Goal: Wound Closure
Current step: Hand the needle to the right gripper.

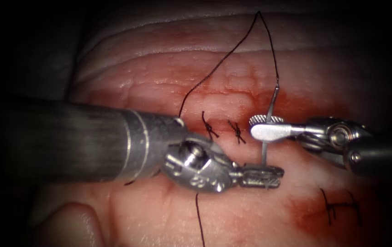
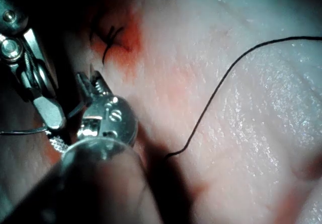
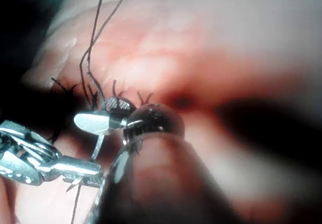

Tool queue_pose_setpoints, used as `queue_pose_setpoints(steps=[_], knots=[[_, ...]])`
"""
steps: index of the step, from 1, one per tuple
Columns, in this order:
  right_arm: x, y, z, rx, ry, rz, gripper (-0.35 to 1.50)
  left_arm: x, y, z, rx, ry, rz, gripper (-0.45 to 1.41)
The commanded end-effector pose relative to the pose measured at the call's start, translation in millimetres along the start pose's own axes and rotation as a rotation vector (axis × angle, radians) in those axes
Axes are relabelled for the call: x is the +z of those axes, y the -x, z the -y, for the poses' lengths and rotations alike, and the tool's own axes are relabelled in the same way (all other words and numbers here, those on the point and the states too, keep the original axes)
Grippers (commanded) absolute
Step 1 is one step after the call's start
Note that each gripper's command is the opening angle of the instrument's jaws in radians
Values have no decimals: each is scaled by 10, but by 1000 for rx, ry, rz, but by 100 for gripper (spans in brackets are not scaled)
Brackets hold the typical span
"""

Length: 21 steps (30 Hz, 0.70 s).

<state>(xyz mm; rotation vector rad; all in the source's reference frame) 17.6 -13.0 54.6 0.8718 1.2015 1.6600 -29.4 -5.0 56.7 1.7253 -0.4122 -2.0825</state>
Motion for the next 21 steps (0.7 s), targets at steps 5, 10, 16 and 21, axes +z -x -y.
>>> queue_pose_setpoints(steps=[5, 10, 16, 21], knots=[[6, 4, -5, 1, 4, -3, 7, 6, 0, -2, -1, 5, 4, -45], [6, 7, -5, -1, 14, -15, -35, 7, 0, -3, 0, 5, 2, -45], [4, 4, -10, -4, 38, -4, -35, 7, -1, 0, -31, 37, -12, 63], [-1, -10, -21, -113, 28, -30, -35, 5, -4, 1, -145, 42, -37, 111]])
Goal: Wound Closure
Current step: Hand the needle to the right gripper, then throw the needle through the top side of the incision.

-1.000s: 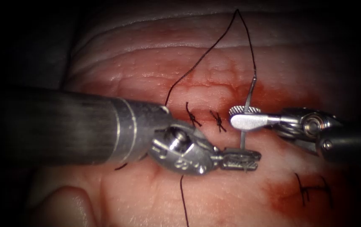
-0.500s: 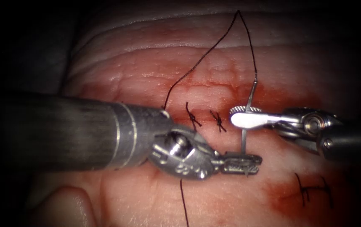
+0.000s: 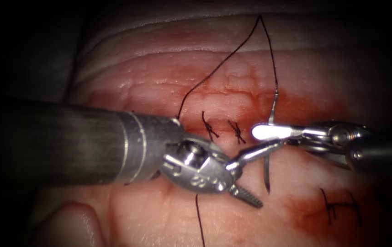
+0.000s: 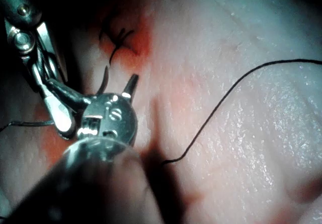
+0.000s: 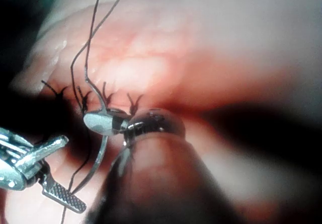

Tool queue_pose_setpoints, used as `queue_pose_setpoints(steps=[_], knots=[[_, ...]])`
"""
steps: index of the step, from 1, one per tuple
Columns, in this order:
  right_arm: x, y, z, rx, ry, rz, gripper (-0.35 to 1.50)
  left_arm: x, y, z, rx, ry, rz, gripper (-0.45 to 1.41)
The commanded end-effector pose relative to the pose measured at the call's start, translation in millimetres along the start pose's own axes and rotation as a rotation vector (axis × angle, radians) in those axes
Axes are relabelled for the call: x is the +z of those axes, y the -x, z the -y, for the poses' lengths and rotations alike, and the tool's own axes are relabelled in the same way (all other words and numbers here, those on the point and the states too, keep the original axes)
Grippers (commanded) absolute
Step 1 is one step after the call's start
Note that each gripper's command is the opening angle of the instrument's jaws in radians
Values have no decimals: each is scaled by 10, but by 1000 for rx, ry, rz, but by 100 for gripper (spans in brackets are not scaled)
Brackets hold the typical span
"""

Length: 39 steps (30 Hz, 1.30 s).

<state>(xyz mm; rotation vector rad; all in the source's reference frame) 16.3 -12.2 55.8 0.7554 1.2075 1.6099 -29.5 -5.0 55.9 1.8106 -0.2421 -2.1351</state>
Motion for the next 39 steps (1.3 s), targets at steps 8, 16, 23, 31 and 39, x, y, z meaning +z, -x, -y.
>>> queue_pose_setpoints(steps=[8, 16, 23, 31, 39], knots=[[1, -23, -31, -190, -128, -79, -35, 0, 6, -6, -156, 2, -11, 93], [-9, -45, -53, -523, -70, -131, -35, -2, 31, -9, -318, -49, 95, 12], [-3, -49, -53, -728, -138, -124, -35, 9, 50, -13, -469, -65, 169, 4], [7, -59, -58, -881, -181, -194, -35, 21, 52, -19, -564, -48, 234, 9], [25, -64, -53, -985, -193, -214, -35, 31, 88, -25, -613, -78, 410, 14]])
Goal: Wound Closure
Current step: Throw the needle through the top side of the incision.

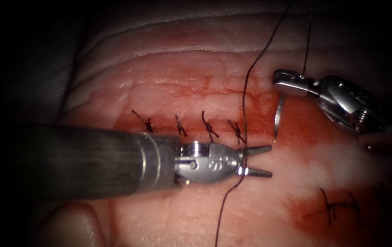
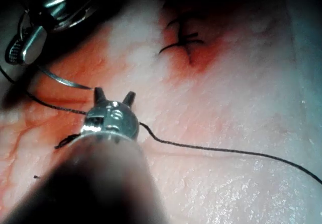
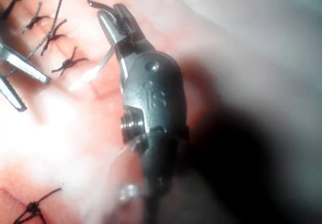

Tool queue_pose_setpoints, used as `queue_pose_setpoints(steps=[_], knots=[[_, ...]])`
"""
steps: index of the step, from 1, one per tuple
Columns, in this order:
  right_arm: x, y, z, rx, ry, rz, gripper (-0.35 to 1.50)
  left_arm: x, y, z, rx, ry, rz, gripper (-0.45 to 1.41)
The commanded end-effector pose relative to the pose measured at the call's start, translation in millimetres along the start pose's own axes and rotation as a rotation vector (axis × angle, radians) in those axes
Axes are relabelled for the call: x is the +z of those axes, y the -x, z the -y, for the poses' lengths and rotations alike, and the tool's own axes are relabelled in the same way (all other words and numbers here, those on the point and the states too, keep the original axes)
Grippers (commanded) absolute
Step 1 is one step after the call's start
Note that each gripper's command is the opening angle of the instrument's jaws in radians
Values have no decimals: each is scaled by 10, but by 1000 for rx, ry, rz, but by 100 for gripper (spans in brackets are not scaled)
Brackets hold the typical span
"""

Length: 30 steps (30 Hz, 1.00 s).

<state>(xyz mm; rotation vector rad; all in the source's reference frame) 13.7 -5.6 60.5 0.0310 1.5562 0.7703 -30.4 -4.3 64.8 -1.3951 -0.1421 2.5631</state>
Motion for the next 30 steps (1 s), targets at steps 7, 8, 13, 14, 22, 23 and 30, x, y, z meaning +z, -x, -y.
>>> queue_pose_setpoints(steps=[7, 8, 13, 14, 22, 23, 30], knots=[[17, 10, 0, -106, -10, -20, -35, 24, 48, 9, -29, -47, 159, 11], [18, 10, -1, -124, -10, -22, -35, 25, 50, 9, -31, -51, 166, 11], [20, 14, -1, -210, 4, -47, -35, 27, 50, 2, -42, -32, 178, 9], [20, 16, -1, -229, 4, -48, -35, 27, 49, 1, -42, -28, 182, 9], [20, 20, 4, -317, 6, -81, -35, 33, 53, -12, -34, 18, 220, 11], [20, 20, 5, -328, 5, -83, -35, 33, 54, -13, -33, 20, 223, 11], [24, 27, 9, -381, -1, -89, -35, 30, 53, -14, -34, 26, 218, 14]])
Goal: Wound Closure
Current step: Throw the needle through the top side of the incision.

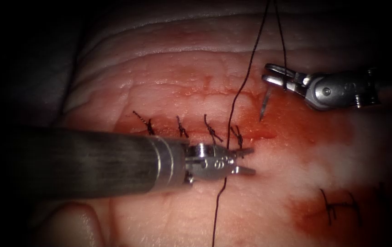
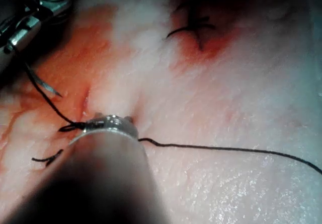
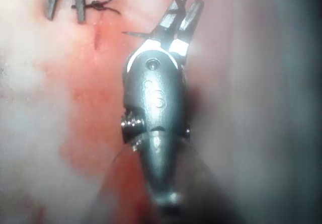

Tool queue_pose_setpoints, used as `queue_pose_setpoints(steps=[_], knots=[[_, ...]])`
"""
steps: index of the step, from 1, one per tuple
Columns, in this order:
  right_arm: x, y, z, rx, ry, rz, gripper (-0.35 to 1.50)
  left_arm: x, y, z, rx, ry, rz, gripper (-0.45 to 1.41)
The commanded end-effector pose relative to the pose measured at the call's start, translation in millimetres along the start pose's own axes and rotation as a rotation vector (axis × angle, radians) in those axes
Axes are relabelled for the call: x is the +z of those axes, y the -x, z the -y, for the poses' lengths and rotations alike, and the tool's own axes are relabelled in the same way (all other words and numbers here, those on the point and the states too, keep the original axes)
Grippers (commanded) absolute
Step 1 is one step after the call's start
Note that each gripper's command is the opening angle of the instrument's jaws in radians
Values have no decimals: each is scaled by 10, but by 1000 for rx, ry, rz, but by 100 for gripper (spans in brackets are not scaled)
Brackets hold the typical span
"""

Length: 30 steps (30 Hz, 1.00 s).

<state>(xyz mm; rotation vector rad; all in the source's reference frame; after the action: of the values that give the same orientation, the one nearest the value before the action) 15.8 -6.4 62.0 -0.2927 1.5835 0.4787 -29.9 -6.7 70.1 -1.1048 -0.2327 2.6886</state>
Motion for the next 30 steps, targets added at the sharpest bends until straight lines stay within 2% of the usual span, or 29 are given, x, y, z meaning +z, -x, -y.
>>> queue_pose_setpoints(steps=[1, 16, 30], knots=[[6, 7, 4, -5, -4, 1, -35, 6, 0, -1, 0, 1, -2, 16], [4, 10, 6, -80, -20, 12, -35, -1, -3, -1, -2, 7, -4, 17], [5, 23, 16, -121, -25, 9, -35, -7, -7, -1, -6, 12, -6, 19]])
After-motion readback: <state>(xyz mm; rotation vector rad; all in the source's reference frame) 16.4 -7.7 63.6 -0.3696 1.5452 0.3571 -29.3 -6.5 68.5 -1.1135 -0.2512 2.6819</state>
